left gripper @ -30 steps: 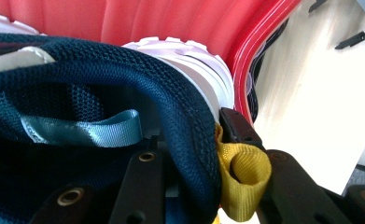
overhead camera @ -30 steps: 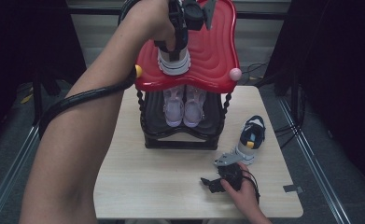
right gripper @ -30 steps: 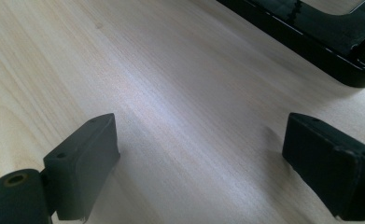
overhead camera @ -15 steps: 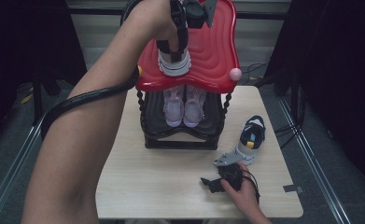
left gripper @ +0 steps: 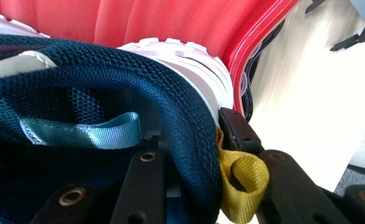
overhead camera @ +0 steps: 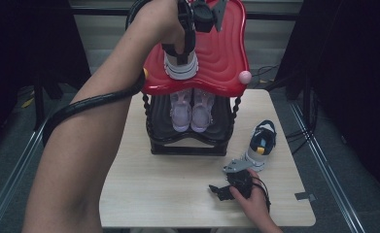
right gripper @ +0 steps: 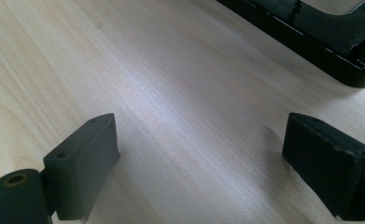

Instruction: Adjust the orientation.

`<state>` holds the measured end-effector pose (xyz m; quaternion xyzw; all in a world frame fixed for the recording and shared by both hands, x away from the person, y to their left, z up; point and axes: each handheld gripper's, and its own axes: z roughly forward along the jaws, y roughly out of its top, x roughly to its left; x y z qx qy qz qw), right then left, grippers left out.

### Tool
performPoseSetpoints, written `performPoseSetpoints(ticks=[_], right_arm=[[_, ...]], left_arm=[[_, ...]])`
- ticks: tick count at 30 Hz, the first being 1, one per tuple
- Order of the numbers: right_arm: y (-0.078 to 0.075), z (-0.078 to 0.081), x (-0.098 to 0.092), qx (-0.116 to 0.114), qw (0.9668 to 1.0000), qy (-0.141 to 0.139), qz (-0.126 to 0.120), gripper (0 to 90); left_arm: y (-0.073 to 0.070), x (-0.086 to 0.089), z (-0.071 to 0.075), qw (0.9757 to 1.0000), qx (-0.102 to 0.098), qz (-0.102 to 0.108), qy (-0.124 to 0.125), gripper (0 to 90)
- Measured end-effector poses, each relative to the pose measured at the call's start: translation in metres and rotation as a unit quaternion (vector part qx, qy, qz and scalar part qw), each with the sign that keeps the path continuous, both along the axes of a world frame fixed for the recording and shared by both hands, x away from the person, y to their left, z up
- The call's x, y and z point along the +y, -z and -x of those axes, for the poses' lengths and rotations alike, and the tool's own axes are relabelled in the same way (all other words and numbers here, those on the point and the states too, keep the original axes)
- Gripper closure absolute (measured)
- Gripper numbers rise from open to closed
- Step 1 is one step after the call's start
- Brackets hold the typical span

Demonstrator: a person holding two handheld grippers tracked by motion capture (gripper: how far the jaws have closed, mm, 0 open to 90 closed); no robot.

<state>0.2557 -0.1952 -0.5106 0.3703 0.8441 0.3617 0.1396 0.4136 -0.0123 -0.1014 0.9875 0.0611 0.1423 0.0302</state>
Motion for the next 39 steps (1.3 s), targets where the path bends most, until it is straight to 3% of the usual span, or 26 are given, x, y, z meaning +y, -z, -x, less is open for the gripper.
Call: performPoseSetpoints(ticks=[11,17,22,27,29,39], right_arm=[[0.0,0.0,0.0,0.0,1.0,0.0,0.0,9.8],[0.0,0.0,0.0,-0.001,1.0,0.0,0.0,9.9],[0.0,0.0,0.0,0.0,1.0,0.0,0.0,9.9],[0.0,0.0,0.0,0.0,1.0,0.0,0.0,9.8],[0.0,0.0,0.0,0.0,1.0,0.0,0.0,9.8],[0.0,0.0,0.0,0.0,1.0,0.0,0.0,9.8]], left_arm=[[0.001,0.001,0.001,1.0,-0.005,-0.008,-0.003,70.8],[0.0,0.002,0.0,0.9998,-0.014,-0.006,-0.013,63.8],[-0.002,0.005,-0.001,0.9995,-0.011,0.007,-0.029,55.2],[-0.007,0.008,0.0,0.9992,-0.008,0.013,-0.036,53.9],[-0.009,0.008,0.002,0.9986,-0.007,0.024,-0.047,53.4],[-0.024,0.011,0.009,0.9981,-0.021,0.038,-0.043,52.5]])
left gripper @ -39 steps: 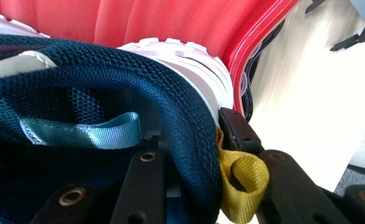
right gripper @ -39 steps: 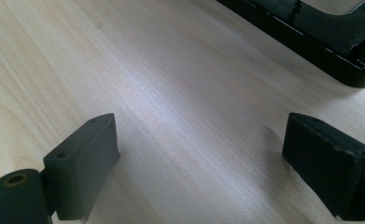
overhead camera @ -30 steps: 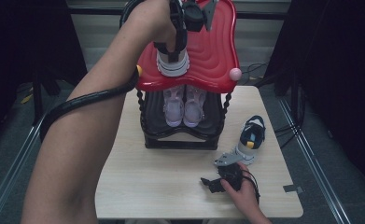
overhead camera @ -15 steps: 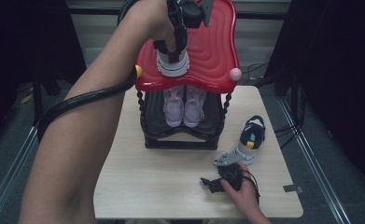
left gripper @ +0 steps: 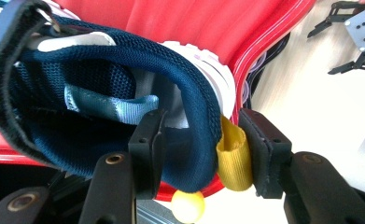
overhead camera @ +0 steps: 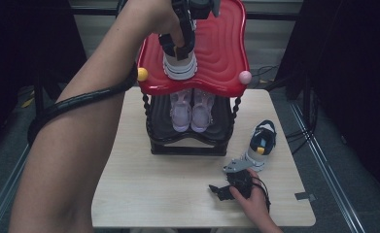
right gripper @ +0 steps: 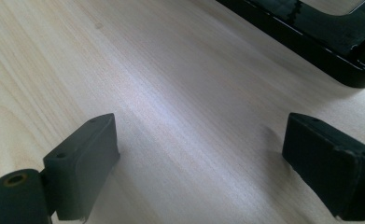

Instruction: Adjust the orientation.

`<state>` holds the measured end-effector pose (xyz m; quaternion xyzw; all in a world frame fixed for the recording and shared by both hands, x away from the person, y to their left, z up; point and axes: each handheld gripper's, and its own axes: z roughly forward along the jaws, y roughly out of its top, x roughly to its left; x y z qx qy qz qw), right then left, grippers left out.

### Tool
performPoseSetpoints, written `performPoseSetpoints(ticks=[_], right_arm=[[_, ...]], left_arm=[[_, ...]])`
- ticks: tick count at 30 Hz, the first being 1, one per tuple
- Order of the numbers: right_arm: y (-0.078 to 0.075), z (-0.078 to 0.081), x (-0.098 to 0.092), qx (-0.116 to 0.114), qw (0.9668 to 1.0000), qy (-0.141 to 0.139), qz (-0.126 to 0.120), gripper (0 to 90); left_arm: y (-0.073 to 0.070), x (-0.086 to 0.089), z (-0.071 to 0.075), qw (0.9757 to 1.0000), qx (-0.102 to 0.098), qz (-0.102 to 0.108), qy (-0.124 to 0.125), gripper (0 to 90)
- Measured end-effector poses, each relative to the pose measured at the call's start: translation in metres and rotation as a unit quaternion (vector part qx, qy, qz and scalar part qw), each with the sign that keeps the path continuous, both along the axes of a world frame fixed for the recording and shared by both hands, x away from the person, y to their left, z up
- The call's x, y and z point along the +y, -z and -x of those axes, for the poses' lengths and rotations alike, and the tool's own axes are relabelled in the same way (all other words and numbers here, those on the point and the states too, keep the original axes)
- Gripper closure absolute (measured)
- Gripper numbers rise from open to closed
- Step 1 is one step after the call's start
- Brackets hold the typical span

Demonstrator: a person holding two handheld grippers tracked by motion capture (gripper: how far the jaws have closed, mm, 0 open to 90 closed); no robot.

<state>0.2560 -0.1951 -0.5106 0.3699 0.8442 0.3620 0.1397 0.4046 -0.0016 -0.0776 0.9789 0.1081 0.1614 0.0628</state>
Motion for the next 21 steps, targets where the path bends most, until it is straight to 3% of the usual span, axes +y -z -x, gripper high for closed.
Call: performPoseSetpoints(ticks=[5,21], right_arm=[[0.0,0.0,0.0,0.001,1.0,0.002,-0.001,9.8],[0.0,0.0,0.0,0.0,1.0,0.001,0.0,9.8]], left_arm=[[-0.005,0.003,0.003,0.9999,-0.002,0.01,-0.007,52.0],[-0.016,0.017,0.012,0.9998,-0.011,0.013,-0.008,51.4]])
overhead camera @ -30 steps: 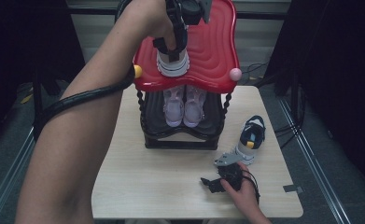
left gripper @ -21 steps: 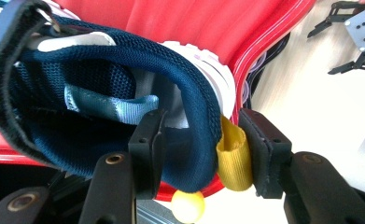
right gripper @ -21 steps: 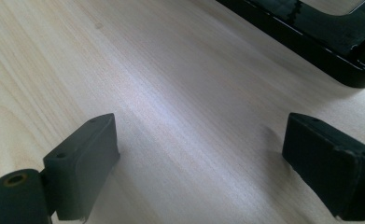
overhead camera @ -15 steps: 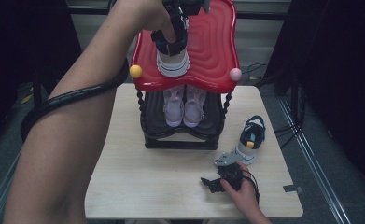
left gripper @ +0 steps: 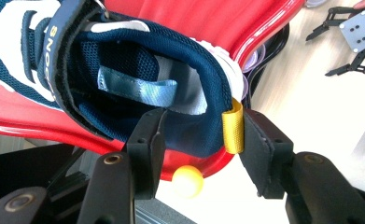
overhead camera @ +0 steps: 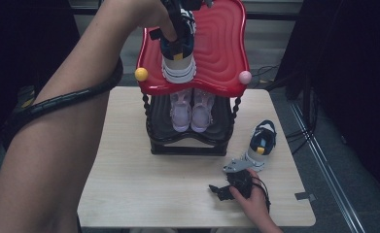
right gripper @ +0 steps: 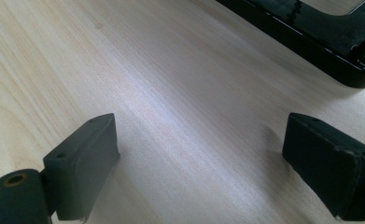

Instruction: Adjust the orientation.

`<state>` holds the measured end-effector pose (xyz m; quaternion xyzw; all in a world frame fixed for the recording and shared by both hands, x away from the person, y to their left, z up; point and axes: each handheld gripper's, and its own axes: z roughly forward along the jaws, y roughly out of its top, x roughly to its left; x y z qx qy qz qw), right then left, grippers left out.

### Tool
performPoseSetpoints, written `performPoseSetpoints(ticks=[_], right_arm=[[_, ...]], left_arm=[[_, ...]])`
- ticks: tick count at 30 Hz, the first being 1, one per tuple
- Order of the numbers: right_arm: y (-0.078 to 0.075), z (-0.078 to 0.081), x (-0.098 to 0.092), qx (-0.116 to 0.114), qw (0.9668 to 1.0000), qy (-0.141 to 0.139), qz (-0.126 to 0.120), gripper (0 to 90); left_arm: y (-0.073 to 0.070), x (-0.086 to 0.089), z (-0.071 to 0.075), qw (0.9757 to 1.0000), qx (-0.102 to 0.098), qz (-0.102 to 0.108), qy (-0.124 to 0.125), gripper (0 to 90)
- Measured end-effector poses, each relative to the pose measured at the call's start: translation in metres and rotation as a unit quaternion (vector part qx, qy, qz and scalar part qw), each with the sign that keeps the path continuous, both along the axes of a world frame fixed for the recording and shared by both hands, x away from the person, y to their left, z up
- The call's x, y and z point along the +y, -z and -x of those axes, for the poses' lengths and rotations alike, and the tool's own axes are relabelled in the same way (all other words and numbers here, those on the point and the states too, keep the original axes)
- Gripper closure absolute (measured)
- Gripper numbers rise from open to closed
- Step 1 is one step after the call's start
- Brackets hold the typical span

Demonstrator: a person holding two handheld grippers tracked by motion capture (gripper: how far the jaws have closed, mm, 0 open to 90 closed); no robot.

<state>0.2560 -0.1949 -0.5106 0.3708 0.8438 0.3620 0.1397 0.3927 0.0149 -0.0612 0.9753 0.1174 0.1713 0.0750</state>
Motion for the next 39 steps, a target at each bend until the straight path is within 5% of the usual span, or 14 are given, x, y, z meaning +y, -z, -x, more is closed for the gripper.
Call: performPoseSetpoints(ticks=[27,39], right_arm=[[0.0,0.0,0.0,-0.001,1.0,-0.001,0.001,9.8],[0.0,0.0,0.0,0.001,1.0,0.0,0.001,9.8]], left_arm=[[-0.012,0.029,0.011,0.9991,-0.01,0.025,-0.033,45.4],[0.003,0.057,0.012,0.9972,0.007,0.032,-0.067,40.8]])
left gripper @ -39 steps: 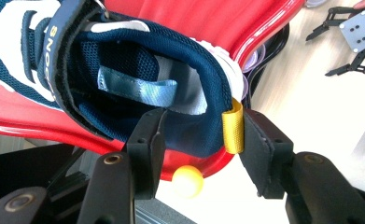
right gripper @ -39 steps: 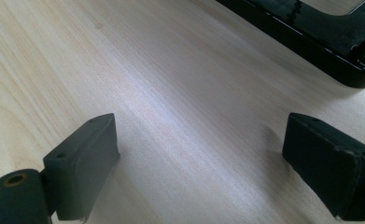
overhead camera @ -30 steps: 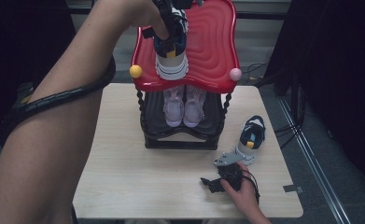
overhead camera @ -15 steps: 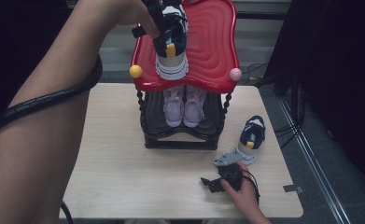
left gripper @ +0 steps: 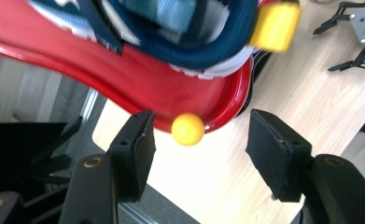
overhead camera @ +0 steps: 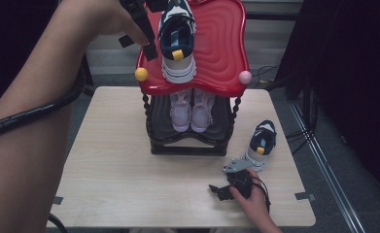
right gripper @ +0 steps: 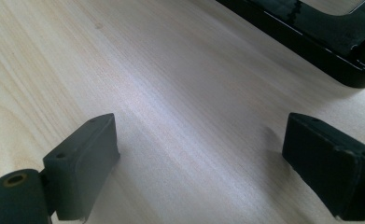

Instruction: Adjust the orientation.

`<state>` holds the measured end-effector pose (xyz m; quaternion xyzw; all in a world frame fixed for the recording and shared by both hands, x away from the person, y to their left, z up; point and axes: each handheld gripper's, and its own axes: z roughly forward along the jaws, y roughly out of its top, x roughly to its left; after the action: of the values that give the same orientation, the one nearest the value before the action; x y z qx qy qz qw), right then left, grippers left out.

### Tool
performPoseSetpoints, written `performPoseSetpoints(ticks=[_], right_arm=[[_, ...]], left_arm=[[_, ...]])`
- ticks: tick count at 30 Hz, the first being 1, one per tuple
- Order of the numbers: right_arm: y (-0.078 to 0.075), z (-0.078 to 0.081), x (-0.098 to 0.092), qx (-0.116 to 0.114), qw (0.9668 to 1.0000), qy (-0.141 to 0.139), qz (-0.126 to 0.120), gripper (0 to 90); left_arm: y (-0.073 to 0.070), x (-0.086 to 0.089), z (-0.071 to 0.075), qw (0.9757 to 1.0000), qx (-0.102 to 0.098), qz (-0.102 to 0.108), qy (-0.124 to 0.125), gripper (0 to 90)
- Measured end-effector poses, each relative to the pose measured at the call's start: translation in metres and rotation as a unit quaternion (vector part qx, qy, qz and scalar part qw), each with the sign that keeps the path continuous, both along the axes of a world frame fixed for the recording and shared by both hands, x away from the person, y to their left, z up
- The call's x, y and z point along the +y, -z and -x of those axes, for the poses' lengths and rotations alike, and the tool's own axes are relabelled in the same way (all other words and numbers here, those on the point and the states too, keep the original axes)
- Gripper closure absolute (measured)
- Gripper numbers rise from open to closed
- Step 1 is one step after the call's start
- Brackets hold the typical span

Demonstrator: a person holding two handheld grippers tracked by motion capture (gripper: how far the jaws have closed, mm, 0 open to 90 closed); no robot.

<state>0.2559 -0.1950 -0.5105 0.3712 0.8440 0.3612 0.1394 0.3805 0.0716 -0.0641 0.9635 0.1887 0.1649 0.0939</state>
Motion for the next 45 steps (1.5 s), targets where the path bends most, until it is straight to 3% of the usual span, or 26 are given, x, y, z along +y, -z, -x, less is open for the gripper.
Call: performPoseSetpoints(ticks=[13,19,34,45], right_arm=[[0.0,-0.001,0.0,-0.004,1.0,-0.002,0.0,9.8],[0.0,-0.001,0.0,-0.004,1.0,-0.002,0.0,9.8],[0.0,-0.001,0.0,-0.004,1.0,-0.002,0.0,9.8],[0.0,-0.001,0.0,-0.004,1.0,-0.002,0.0,9.8]], left_arm=[[0.015,0.025,0.003,0.9991,0.016,0.021,-0.035,36.2],[0.023,0.035,0.005,0.9987,0.024,0.019,-0.04,34.8],[0.048,0.06,0.008,0.9961,0.041,0.045,-0.064,31.2],[0.07,0.078,0.012,0.9946,0.054,0.057,-0.068,29.4]])
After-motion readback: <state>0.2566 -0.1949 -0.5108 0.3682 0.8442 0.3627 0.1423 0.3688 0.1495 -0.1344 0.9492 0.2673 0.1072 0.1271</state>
